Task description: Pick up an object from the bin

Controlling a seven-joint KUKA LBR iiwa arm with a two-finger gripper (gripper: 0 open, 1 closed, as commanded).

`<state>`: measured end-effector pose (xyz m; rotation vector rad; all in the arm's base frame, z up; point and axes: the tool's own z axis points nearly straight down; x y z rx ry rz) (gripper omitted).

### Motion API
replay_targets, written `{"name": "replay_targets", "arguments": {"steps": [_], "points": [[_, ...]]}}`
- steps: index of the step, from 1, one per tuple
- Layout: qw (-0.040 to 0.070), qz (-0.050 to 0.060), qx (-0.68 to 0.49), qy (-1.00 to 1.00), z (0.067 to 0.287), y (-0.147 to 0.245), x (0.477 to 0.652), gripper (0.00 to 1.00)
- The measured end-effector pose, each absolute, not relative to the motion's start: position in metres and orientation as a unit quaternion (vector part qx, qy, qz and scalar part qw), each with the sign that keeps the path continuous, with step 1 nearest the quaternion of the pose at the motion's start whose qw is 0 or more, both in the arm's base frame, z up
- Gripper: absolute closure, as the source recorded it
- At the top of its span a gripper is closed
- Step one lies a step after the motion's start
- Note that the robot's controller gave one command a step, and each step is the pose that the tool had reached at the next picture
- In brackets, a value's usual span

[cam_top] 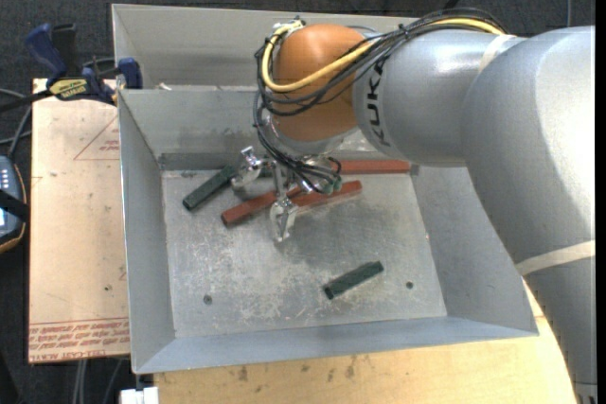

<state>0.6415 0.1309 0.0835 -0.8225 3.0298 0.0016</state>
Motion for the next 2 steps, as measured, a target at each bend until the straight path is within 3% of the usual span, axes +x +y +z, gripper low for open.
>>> {"name": "replay_targets", "arguments": {"steps": [1,2], "points": [[0.010,0.004,-0.128,0.992,0.0798,0.0406,0.6610,1.00],[0.010,0.003,-0.128,0.992,0.0798,0.0409,0.6609,1.00]]}}
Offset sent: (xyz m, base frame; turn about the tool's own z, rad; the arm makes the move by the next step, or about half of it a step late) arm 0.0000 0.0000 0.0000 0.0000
